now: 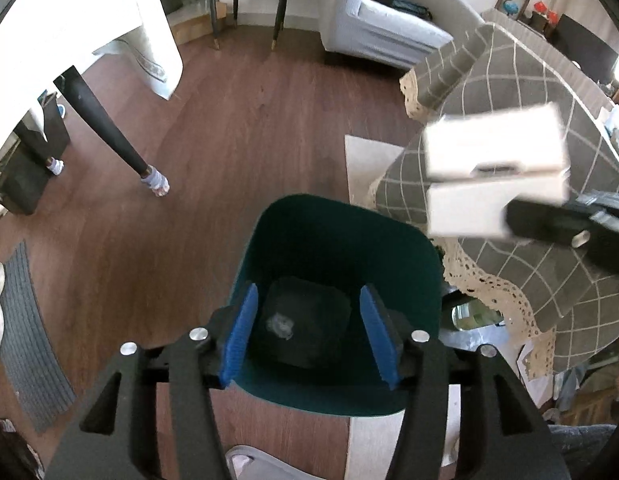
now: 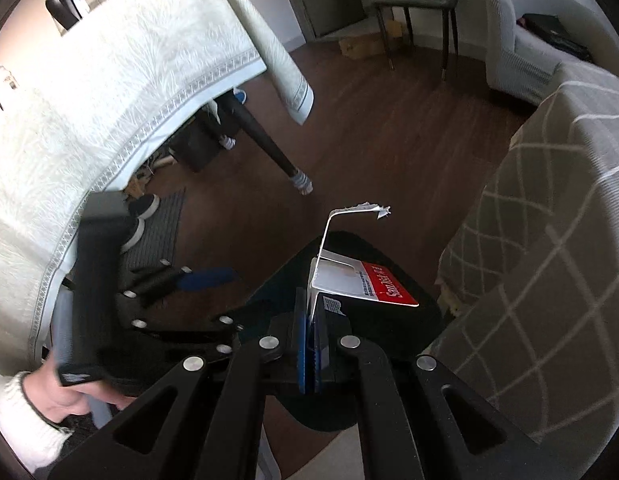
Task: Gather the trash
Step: 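Carry the foil ball and the card with both tools over the green bin, then open the left tool to drop the foil ball while the right tool drops the card into the bin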
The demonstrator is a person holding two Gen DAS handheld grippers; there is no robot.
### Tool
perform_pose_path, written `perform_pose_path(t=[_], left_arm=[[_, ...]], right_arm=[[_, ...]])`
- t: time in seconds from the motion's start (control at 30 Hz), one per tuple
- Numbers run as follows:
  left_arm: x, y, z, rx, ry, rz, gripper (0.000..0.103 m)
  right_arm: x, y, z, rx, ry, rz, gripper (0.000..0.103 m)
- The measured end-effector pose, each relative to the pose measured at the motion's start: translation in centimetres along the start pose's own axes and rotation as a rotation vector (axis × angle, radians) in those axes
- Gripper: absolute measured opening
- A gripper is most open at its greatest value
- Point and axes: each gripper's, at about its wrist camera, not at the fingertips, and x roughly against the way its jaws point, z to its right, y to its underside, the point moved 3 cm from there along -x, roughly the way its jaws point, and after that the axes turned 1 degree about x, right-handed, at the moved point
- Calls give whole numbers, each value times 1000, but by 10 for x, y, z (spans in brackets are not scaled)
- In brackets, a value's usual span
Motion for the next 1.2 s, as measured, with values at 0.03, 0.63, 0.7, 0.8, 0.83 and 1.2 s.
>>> perform_pose_path(t=[0.03, 0.63, 0.7, 0.8, 0.83, 1.2], left_arm=[[6, -1, -2, 2, -1, 14, 58], [111, -38, -6, 25, -4, 287, 43], [122, -40, -2, 27, 9, 310, 41], [136, -44, 5, 28, 19, 340, 39], [140, -45, 7, 26, 21, 349, 39], [181, -52, 21, 35, 61, 433, 39]], right_arm=[[-3, 1, 0, -1, 0, -6, 2], [-68, 20, -3, -11, 22, -150, 3], [-74, 24, -4, -5, 28, -160, 3], [-82, 32, -7, 8, 43, -180, 3], [-84, 35, -6, 9, 46, -190, 3], [-109, 55, -4, 18, 64, -258, 39]])
